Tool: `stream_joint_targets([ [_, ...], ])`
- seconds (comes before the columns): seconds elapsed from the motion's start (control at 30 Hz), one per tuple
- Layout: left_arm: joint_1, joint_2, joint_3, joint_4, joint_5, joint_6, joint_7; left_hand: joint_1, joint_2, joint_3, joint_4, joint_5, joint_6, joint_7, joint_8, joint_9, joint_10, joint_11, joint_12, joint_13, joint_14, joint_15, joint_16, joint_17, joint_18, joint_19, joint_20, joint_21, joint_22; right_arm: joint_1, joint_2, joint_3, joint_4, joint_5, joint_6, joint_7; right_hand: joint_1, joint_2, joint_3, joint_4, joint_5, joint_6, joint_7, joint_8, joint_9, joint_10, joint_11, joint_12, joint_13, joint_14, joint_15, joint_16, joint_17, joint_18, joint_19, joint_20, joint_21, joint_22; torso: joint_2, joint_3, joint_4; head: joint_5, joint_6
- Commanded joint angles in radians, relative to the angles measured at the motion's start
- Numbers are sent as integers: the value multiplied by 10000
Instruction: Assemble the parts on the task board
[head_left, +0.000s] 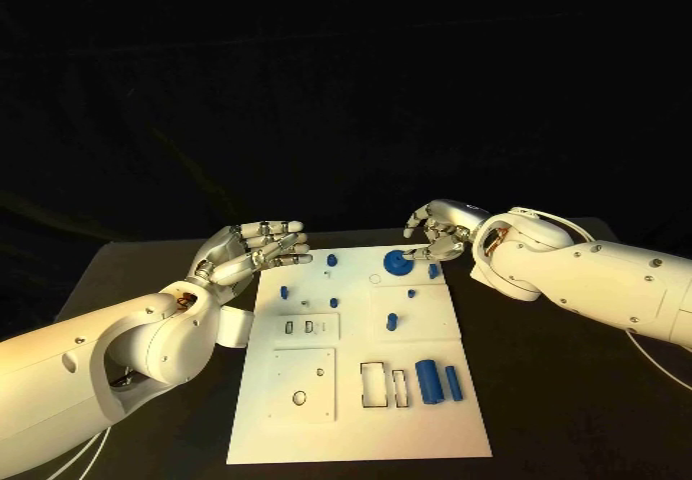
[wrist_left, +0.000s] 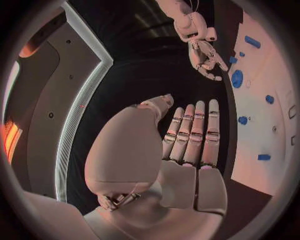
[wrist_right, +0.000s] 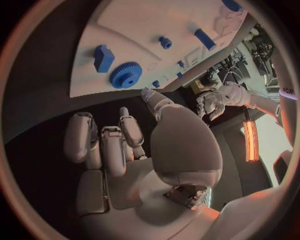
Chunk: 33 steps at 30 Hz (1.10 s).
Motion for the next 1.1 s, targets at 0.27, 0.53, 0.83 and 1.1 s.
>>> stream_joint_targets([
  [0.27,10,111,7,-120,27,263,73,-97,-13,86,5,-55,80,259,17,12,74,-9,-61,-12,23,1,-44,19,133,40,-11,39,-17,-144,162,3,-279,420,451,66,184,11,-266,144,19,-283,26,205,57,453,48,898,926,805,131,217,1332,-186,249,23,262,352,8,11,7,39,-14],
  [0.53,10,121,7,-138,27,268,57,-102,-13,98,0,-54,80,262,15,11,77,-8,-67,-12,22,1,-48,21,133,40,-11,39,-18,-309,390,-5,-440,62,334,-151,285,41,-353,175,-36,-359,51,272,66,670,77,1250,1297,857,162,330,1589,-216,339,51,371,510,21,2,27,86,-101],
  [0.83,9,125,7,-156,27,249,26,-106,-16,105,-4,-54,78,266,12,10,76,-6,-72,-13,20,1,-51,23,133,39,-11,38,-20,-393,545,-8,-613,-353,199,-256,428,121,-403,186,-16,-347,65,381,78,1068,97,1792,1882,913,186,448,1878,-297,566,77,650,889,32,10,33,142,-133],
  [1.1,9,142,7,-164,27,264,9,-120,-21,117,-6,-53,73,276,6,8,75,0,-82,-15,16,4,-58,26,131,37,-10,36,-23,-427,749,-11,-796,-458,165,-256,464,142,-420,190,-34,-331,69,416,77,1206,103,1966,2077,930,195,481,1963,-306,591,85,685,938,38,3,49,192,-166],
])
